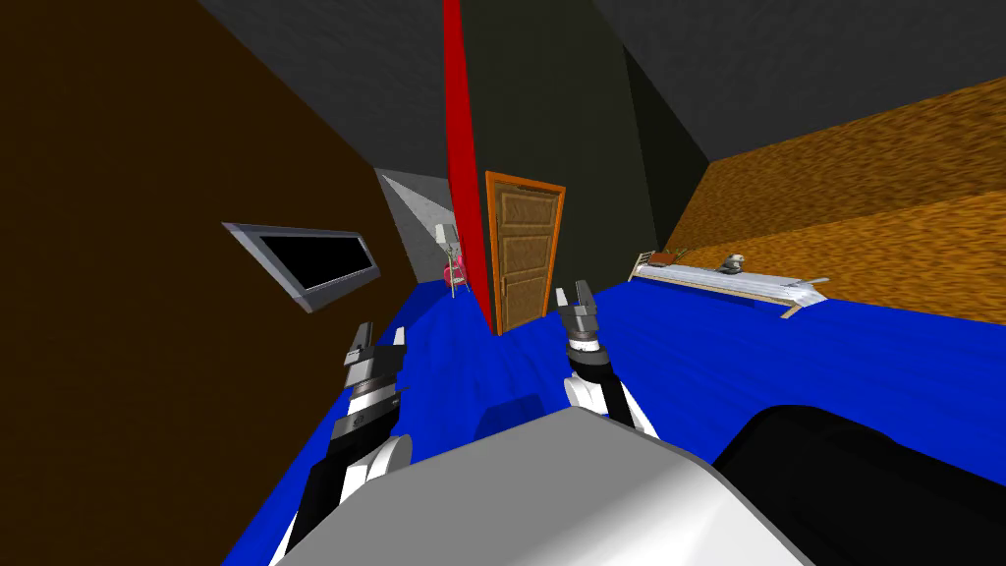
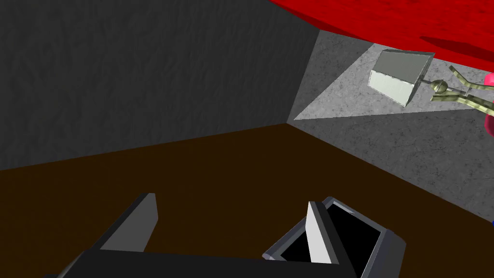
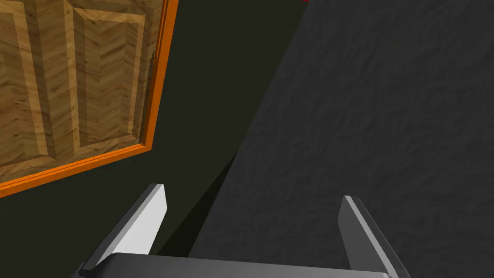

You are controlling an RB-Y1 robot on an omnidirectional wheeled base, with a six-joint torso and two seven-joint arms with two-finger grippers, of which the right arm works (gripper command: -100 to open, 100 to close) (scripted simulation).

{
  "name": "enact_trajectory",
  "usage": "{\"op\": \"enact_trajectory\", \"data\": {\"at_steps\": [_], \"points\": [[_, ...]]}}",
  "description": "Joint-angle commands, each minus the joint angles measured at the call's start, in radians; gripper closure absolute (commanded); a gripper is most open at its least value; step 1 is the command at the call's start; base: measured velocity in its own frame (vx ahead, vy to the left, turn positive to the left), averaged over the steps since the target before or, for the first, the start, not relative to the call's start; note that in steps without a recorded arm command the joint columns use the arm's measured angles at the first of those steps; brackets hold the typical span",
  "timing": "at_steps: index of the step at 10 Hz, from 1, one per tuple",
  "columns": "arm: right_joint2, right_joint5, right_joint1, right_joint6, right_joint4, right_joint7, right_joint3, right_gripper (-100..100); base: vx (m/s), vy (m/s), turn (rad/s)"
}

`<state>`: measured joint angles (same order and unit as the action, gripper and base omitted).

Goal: Pull the door open

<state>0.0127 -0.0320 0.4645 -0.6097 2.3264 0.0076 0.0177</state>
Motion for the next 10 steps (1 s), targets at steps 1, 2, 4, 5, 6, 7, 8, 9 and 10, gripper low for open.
{"op": "enact_trajectory", "data": {"at_steps": [1,2,4,5,6,7,8,9,10], "points": [[0.008,0.015,-0.006,-0.005,-0.028,-0.022,-0.007,-100,0.026,-0.012,0.211],[0.014,0.027,-0.011,-0.008,-0.051,-0.040,-0.012,-100,0.062,-0.048,0.251],[0.023,0.046,-0.018,-0.014,-0.086,-0.067,-0.021,-100,0.061,-0.052,0.134],[0.030,0.064,-0.025,-0.019,-0.118,-0.092,-0.028,-100,0.076,-0.050,0.282],[0.034,0.073,-0.028,-0.022,-0.135,-0.106,-0.032,-100,0.077,-0.060,0.214],[0.041,0.091,-0.035,-0.028,-0.168,-0.132,-0.041,-100,0.074,-0.068,0.203],[0.046,0.102,-0.039,-0.031,-0.188,-0.147,-0.045,-100,0.070,-0.059,0.217],[0.050,0.113,-0.044,-0.034,-0.209,-0.164,-0.050,-100,0.055,-0.047,0.221],[0.054,0.124,-0.048,-0.038,-0.230,-0.181,-0.055,-100,0.044,-0.055,0.171]]}}
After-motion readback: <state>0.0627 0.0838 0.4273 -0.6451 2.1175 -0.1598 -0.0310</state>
